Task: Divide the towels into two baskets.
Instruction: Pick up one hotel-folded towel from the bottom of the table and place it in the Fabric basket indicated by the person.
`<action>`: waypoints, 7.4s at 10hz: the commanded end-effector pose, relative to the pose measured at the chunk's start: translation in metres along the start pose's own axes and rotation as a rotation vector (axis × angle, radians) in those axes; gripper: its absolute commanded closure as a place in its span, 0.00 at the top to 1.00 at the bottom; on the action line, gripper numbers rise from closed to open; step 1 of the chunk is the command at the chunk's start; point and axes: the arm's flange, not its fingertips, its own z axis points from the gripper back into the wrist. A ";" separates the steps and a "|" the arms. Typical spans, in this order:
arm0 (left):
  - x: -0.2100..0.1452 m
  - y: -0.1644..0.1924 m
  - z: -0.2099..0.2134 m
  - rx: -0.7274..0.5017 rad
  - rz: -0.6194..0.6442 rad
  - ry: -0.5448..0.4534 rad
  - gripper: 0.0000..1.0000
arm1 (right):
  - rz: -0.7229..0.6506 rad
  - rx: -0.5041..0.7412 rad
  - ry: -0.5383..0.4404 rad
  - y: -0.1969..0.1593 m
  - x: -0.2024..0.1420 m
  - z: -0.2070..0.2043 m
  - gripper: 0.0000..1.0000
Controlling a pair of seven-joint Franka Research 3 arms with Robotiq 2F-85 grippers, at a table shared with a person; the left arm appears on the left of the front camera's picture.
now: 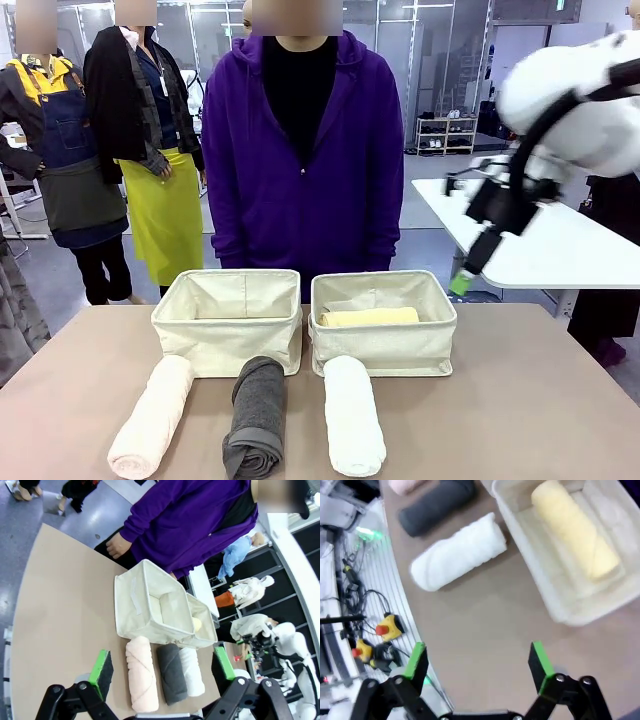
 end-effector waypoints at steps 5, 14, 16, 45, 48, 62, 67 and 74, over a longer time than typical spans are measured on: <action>0.001 0.001 0.002 -0.023 -0.003 -0.012 1.00 | -0.540 0.175 -0.325 -0.002 -0.247 0.059 1.00; 0.001 0.001 0.002 -0.023 -0.003 -0.012 1.00 | -0.700 0.369 -0.551 0.002 -0.353 0.022 1.00; 0.001 0.001 0.002 -0.023 -0.003 -0.012 1.00 | -0.700 0.369 -0.551 0.002 -0.353 0.022 1.00; -0.207 -0.079 -0.227 0.678 -0.388 0.712 1.00 | -0.700 0.369 -0.551 0.002 -0.353 0.022 1.00; -0.235 -0.064 -0.238 0.688 -0.364 0.731 1.00 | -0.700 0.369 -0.551 0.002 -0.353 0.022 1.00; -0.212 -0.066 -0.345 0.786 -0.338 0.767 0.61 | -0.700 0.369 -0.551 0.002 -0.353 0.022 1.00; -0.212 -0.066 -0.345 0.786 -0.338 0.767 0.61 | -0.700 0.369 -0.551 0.002 -0.353 0.022 1.00; -0.200 -0.083 -0.336 0.739 -0.383 0.846 0.61 | -0.700 0.369 -0.551 0.002 -0.353 0.022 1.00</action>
